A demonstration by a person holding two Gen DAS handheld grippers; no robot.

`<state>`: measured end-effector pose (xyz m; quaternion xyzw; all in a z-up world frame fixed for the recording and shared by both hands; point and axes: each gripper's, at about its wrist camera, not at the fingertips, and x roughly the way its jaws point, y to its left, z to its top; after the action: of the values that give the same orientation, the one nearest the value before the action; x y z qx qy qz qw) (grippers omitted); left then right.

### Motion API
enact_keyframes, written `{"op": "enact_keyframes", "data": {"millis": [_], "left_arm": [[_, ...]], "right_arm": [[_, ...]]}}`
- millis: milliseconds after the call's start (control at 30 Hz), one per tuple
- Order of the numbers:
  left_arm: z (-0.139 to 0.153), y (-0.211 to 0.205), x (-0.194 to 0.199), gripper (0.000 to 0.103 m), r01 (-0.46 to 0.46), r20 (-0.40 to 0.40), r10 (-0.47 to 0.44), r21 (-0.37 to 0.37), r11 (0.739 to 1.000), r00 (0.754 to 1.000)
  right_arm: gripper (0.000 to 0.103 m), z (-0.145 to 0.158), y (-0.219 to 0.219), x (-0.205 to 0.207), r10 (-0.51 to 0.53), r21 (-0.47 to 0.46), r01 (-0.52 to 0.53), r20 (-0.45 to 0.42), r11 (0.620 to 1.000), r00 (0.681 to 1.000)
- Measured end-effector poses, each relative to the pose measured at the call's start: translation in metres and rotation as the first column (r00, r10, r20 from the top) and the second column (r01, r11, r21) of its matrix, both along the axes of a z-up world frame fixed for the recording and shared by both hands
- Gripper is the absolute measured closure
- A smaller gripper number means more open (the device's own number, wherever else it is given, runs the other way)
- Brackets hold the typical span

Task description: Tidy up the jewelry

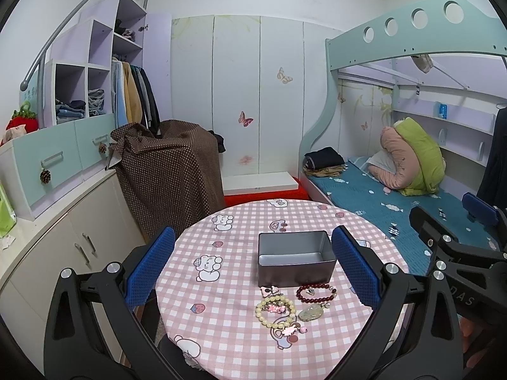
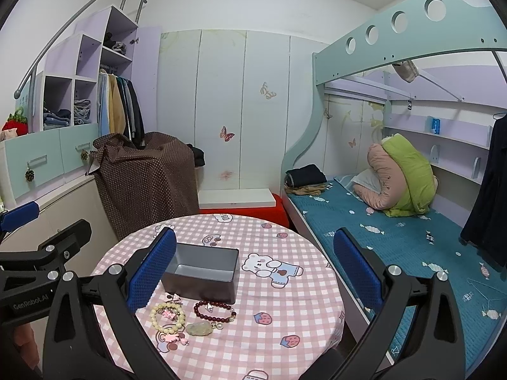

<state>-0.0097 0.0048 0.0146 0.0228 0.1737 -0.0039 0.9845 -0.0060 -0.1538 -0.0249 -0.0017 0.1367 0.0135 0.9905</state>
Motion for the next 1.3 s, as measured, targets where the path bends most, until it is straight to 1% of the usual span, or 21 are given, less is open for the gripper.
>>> {"op": "enact_keyframes", "data": {"millis": [433,700,867,1100,1200,1300], "left_arm": [[-0.001,0.001,0.0,0.005,0.001,-0.002,-0.001,-0.001,1.0,1.0],[-0.013,0.005,0.007,0.005,0.001,-0.023,-0.002,-0.007,1.0,1.0],[-0.018,0.003,0.014,0.005,-0.005,-0.038,0.005,0.001,1.0,0.999],[-0.029,0.006,0.028,0.005,-0.008,-0.088,0.008,-0.003,1.0,0.996],[-0.037,0.009,0.037,0.005,-0.018,-0.117,0.017,-0.001,1.0,0.993],[-0.049,0.012,0.049,0.005,-0.017,-0.166,0.016,-0.004,1.0,0.986]], "right_arm": [[0.007,-0.002,0.001,0.001,0.003,0.0,-0.003,-0.008,1.0,1.0],[0.007,-0.006,0.002,0.006,0.005,-0.002,-0.005,-0.025,1.0,1.0],[0.007,-0.009,0.002,0.01,0.009,-0.003,-0.009,-0.029,1.0,1.0],[0.007,-0.02,0.003,0.02,0.02,-0.017,-0.021,-0.05,1.0,0.999],[0.007,-0.026,0.004,0.03,0.002,-0.026,-0.004,-0.084,1.0,0.996],[0.007,-0.038,0.002,0.04,-0.012,-0.031,0.008,-0.12,0.999,0.993]]}}
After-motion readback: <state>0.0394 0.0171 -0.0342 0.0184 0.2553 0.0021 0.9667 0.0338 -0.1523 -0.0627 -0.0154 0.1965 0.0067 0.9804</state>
